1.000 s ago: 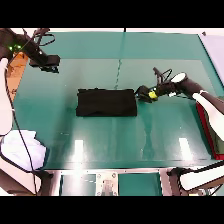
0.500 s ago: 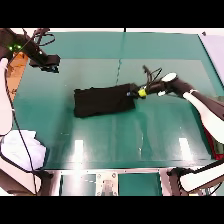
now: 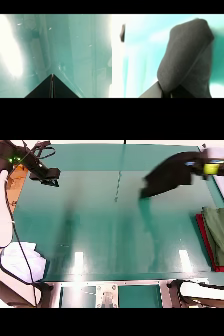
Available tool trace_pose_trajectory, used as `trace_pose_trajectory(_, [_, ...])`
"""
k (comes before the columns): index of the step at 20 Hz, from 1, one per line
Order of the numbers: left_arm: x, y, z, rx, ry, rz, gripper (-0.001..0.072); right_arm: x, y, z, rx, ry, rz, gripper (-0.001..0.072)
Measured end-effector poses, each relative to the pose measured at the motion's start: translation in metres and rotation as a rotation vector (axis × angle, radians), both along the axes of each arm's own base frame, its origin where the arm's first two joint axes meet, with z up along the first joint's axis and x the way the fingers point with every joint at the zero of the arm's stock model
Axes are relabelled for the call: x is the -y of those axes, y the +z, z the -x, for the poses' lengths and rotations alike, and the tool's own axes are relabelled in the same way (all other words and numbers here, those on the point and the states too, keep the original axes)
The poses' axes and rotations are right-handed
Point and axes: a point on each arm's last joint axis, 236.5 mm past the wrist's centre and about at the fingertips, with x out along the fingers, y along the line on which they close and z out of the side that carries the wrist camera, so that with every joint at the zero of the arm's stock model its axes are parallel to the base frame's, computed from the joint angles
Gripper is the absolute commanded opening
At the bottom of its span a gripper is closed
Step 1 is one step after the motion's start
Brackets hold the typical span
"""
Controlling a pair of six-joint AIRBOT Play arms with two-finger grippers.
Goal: Fold the shirts.
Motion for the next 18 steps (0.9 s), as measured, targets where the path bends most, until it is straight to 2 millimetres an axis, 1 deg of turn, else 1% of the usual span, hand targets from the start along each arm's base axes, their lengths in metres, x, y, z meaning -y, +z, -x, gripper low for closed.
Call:
trace_pose_trajectory(2, [0.0, 0.0, 0.002, -0.007, -0.002, 0.0, 0.0029, 0.072, 0.013, 0.017, 0.005, -0.163, 0.009, 0.0014])
trace_pose_trajectory(4, [0.0, 0.0, 0.002, -0.008, -0.002, 0.0, 0.0029, 0.137, 0.017, 0.04, 0.001, -0.311, 0.019, 0.0014])
trace_pose_trajectory(6, [0.0, 0.0, 0.003, -0.01, -0.003, 0.0, 0.0029, 0.19, 0.019, 0.069, -0.011, -0.437, 0.013, 0.0013])
trace_pose_trajectory(8, [0.0, 0.0, 0.003, -0.013, -0.004, 0.001, 0.0029, 0.228, 0.017, 0.1, -0.034, -0.529, -0.003, 0.0013])
trace_pose_trajectory(10, [0.0, -0.001, 0.003, -0.013, -0.004, 0.0, 0.0029, 0.253, 0.015, 0.131, -0.069, -0.603, -0.023, 0.0013])
trace_pose_trajectory(12, [0.001, 0.0, 0.003, -0.013, -0.004, 0.002, 0.0029, 0.269, 0.01, 0.161, -0.119, -0.663, -0.038, 0.0013])
trace_pose_trajectory(15, [0.001, 0.0, 0.003, -0.013, -0.005, 0.005, 0.0029, 0.28, 0.001, 0.199, -0.204, -0.722, -0.054, 0.0013])
trace_pose_trajectory(18, [0.003, 0.0, 0.003, -0.013, -0.008, 0.014, 0.0029, 0.285, -0.016, 0.236, -0.323, -0.777, -0.067, 0.0013])
